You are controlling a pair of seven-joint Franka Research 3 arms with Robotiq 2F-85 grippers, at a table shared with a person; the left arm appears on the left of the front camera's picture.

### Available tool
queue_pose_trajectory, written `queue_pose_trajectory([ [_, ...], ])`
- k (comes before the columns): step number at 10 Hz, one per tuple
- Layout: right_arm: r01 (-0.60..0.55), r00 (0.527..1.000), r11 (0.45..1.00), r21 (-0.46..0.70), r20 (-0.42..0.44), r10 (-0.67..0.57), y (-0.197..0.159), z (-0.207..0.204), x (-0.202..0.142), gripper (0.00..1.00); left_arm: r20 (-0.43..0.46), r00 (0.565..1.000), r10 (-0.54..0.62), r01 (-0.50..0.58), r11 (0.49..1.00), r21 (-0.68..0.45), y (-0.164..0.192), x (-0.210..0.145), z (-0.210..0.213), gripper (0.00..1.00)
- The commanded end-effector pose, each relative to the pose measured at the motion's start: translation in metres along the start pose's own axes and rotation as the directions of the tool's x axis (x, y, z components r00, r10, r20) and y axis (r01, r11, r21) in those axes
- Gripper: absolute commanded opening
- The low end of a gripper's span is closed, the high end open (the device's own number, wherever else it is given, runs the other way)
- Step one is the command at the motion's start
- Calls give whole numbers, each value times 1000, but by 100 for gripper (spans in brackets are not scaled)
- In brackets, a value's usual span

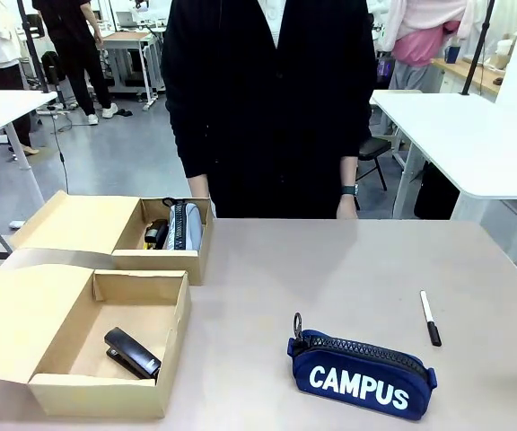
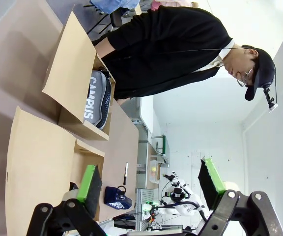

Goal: Place items inside the box.
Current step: Pick up a Pencil pouch or Stapler and place it inside the Mailer Box closest to the robot.

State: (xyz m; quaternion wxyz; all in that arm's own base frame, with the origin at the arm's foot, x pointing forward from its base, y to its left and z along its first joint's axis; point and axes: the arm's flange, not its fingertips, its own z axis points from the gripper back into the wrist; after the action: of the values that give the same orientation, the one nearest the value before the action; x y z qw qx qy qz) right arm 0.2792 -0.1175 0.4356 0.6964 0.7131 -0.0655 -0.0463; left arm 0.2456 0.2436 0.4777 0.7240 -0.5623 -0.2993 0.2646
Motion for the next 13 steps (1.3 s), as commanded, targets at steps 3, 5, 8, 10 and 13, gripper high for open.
queue_pose_trajectory([
  [3,12,1000,1000,9,5,-12,6,1,-2,100,5,1000,-18,18,1000,-22,-1,0,-1,100],
  [5,-142,986,984,-111,-99,131,3,-18,-6,100,5,1000,-18,18,1000,-22,-1,0,-1,100],
  [8,-655,731,670,-349,-515,447,4,-75,-13,100,5,1000,-18,18,1000,-22,-1,0,-1,100],
  [10,-688,611,711,-148,-648,456,5,-80,-14,100,5,1000,-18,18,1000,-22,-1,0,-1,100],
  [13,-604,728,746,-281,-575,373,14,-98,-17,100,5,1000,-18,18,1000,-22,-1,0,-1,100],
])
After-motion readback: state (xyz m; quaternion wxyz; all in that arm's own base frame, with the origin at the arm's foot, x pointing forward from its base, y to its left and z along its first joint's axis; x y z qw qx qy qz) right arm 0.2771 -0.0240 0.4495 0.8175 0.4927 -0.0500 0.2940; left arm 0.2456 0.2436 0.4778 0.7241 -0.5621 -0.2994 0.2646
